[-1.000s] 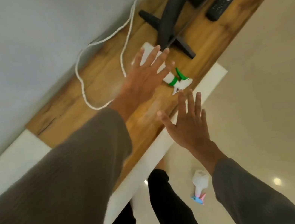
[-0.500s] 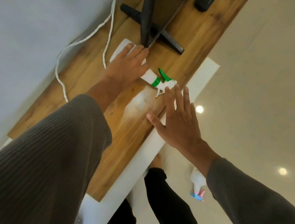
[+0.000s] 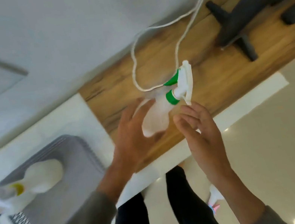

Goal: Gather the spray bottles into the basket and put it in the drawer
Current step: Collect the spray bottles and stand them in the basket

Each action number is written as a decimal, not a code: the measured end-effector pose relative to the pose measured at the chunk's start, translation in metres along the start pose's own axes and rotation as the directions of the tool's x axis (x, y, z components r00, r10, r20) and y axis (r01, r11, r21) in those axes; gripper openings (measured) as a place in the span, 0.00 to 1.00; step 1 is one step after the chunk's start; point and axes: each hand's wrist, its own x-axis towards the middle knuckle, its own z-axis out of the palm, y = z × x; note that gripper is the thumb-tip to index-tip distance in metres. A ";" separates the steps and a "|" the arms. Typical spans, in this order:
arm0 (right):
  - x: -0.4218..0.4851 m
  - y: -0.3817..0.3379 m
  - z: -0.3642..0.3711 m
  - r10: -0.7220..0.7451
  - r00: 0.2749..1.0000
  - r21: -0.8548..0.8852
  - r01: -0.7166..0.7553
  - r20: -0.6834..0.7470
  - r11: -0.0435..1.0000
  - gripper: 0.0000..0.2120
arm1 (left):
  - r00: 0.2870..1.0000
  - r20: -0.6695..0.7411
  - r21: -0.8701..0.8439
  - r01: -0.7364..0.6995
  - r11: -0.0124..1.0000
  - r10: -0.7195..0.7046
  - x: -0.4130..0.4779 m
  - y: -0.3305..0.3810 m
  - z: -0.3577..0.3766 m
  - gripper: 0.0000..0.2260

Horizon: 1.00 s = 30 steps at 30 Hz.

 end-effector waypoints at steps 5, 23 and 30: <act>-0.040 -0.015 0.087 -0.132 0.962 -0.067 0.152 0.241 0.986 0.18 | 0.952 -0.244 -0.186 0.140 0.972 -0.184 -0.104 -0.046 -0.033 0.34; -0.075 0.032 0.242 -0.389 0.765 -0.309 0.587 0.513 0.748 0.17 | 0.830 -0.394 -0.304 0.287 0.908 -0.395 -0.155 -0.171 -0.069 0.32; -0.061 0.057 0.259 -0.434 0.767 -0.351 0.616 0.473 0.705 0.17 | 0.834 -0.307 -0.334 0.356 0.873 -0.458 -0.134 -0.191 -0.061 0.31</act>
